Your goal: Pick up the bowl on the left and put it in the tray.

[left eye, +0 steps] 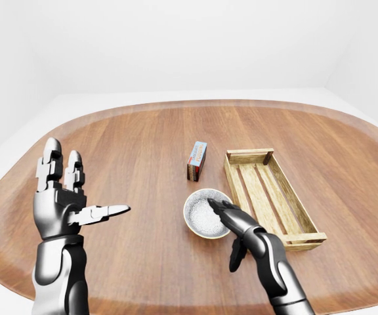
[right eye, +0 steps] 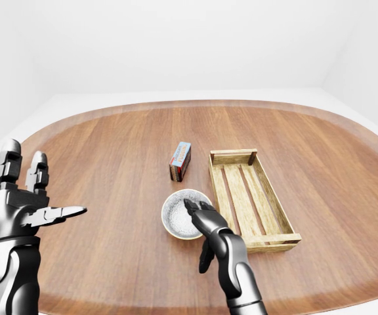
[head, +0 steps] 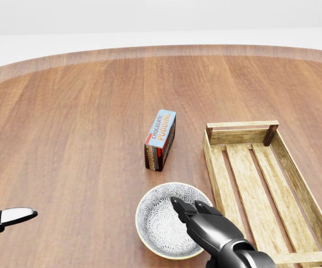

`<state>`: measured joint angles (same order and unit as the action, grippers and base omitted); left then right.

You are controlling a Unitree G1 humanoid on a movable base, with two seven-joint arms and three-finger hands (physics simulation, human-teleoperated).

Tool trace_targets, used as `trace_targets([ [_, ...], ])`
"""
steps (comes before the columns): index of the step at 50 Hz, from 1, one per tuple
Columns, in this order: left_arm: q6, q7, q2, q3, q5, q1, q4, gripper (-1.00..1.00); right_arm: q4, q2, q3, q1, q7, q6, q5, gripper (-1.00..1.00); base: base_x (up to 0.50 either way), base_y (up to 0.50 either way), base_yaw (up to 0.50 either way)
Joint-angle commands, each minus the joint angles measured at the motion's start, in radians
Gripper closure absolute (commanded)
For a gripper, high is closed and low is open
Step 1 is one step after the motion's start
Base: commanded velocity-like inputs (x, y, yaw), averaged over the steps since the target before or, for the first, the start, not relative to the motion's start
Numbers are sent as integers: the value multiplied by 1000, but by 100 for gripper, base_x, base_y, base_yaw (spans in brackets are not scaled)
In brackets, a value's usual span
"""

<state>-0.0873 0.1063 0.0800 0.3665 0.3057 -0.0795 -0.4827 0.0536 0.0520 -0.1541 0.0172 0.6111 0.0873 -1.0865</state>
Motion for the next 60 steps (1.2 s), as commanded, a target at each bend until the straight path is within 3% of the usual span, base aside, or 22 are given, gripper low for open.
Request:
trace_targets([
  [1,0,-14,-8,-24,-29,6,31,-100,-49,-10,-15,-18,13,0,-37,-100,0,0,0],
  [35,0,-6,-6,-30,-34,12,99,-100,-140,-30,-23,-83,21,0,-68,-100,0,0,0],
  [60,0,-4,-6,-20,-29,2,105,-100,-268,-29,-37,-81,-57,0,-54,-100,0,0,0],
])
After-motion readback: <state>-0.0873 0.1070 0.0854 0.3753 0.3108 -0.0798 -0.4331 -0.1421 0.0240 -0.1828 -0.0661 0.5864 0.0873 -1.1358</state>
